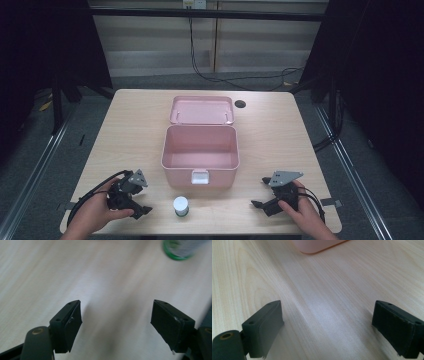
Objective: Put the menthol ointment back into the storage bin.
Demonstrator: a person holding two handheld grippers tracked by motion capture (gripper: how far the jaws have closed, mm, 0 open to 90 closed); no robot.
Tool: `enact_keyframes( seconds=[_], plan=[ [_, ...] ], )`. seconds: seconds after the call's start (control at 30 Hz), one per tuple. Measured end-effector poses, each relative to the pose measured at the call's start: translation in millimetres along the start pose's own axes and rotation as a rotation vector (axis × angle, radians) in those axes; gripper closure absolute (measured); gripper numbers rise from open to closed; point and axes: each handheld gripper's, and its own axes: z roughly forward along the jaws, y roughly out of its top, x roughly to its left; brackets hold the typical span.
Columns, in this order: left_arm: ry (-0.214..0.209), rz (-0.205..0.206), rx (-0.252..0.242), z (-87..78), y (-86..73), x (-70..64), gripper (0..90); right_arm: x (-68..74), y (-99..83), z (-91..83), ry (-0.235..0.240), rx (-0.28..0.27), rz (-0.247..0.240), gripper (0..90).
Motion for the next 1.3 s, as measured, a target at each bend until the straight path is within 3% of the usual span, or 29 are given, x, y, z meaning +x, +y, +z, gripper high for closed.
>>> enact_keyframes(
  seconds=[0.03, 0.1, 0.2, 0.33, 0.47, 0.63, 0.67, 0.73, 0.93, 1.13, 1.3],
  plan=[
    [-0.007, 0.006, 0.007, -1.6, 3.0, -3.7, 24.0, 0.0, 0.0, 0.0, 0.0, 0.0, 0.0, 9.2],
    [-0.009, 0.061, 0.038, -5.9, 11.3, -11.3, 24.1, 0.0, 0.0, 0.0, 0.0, 0.0, 0.0, 9.2],
    [-0.02, 0.132, 0.046, -10.6, 25.3, -22.0, 24.0, 0.0, 0.0, 0.0, 0.0, 0.0, 0.0, 9.2],
    [-0.041, 0.146, 0.062, -10.2, 34.5, -27.4, 24.1, 0.0, 0.0, 0.0, 0.0, 0.0, 0.0, 9.2],
    [-0.055, 0.186, 0.081, -7.6, 44.7, -32.9, 25.3, 0.0, 0.0, 0.0, 0.0, 0.0, 0.0, 9.2],
    [-0.069, 0.202, 0.087, -3.9, 54.5, -36.9, 26.0, 0.0, 0.0, 0.0, 0.0, 0.0, 0.0, 9.2],
    [-0.077, 0.19, 0.089, -2.7, 55.8, -38.4, 26.0, 0.0, 0.0, 0.0, 0.0, 0.0, 0.0, 9.2],
    [-0.075, 0.213, 0.091, -0.8, 60.0, -38.6, 26.6, 0.0, 0.0, 0.0, 0.0, 0.0, 0.0, 9.2],
    [-0.087, 0.216, 0.088, 5.6, 72.5, -41.4, 28.9, 0.1, 0.0, 0.0, 0.0, 0.0, 0.0, 9.2],
    [-0.097, 0.244, 0.091, 12.0, 84.3, -46.5, 31.2, 0.1, 0.0, 0.0, 0.0, 0.0, 0.0, 9.2],
    [-0.087, 0.252, 0.087, 15.6, 89.7, -47.8, 34.1, 0.0, 0.0, 0.0, 0.0, 0.0, 0.0, 9.2]
  ],
)
